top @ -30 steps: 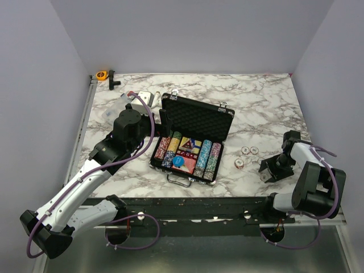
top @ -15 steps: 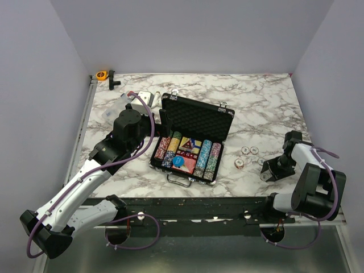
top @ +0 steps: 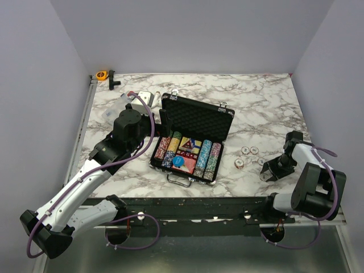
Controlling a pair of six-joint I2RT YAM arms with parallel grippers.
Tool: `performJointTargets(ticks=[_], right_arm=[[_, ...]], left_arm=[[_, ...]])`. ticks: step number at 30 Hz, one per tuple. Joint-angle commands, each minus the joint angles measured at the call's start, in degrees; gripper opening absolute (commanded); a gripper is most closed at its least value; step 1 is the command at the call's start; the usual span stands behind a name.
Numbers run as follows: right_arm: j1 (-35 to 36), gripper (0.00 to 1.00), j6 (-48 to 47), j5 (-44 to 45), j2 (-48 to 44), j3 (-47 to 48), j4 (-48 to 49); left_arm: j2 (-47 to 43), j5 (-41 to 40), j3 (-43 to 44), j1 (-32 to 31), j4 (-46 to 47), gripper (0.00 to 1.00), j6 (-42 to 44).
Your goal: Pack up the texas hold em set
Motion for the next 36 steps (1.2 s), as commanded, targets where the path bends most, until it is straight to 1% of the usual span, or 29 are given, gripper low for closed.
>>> performJointTargets(ticks=[1,5,10,13,17,25,32,36], right_arm=[[0.14,0.23,-4.05,-5.50,1.50,-2.69,13.08],[1.54,0.23,-6.40,-8.64,0.20,-1.74,13.92],[3.87,0.23,-9.21,-8.51,-1.60,1.23,13.93],[4.52,0.23,-10.59,-11.73,-0.81,2.13,14.94],[6.23,0.23,-10.98,-12.28,0.50,3.37,15.48],[8.49,0.24,-13.71,-12.41,-0.56,7.36,14.13],[15.57,0.24,-14.69,-14.18,0.93,10.32,10.52],[19.83,0.24,-13.98,-14.31,2.22,10.52,8.68]], left_arm=[[0.47,-0.02,1.17,-0.42,0.04,0.97,0.09],[0.92,0.34,1.16,-0.31,0.09,0.97,-0.08],[1.03,1.05,1.14,-0.30,0.21,0.98,-0.35],[1.04,1.18,1.26,-0.30,0.03,0.98,-0.44],[1.24,1.30,1.39,-0.30,-0.23,0.97,-0.53],[1.30,1.58,1.51,-0.31,-0.32,0.97,-0.70],[1.48,1.99,1.56,-0.30,-0.32,0.97,-0.79],[1.57,1.99,1.61,-0.31,-0.34,0.97,-0.86]])
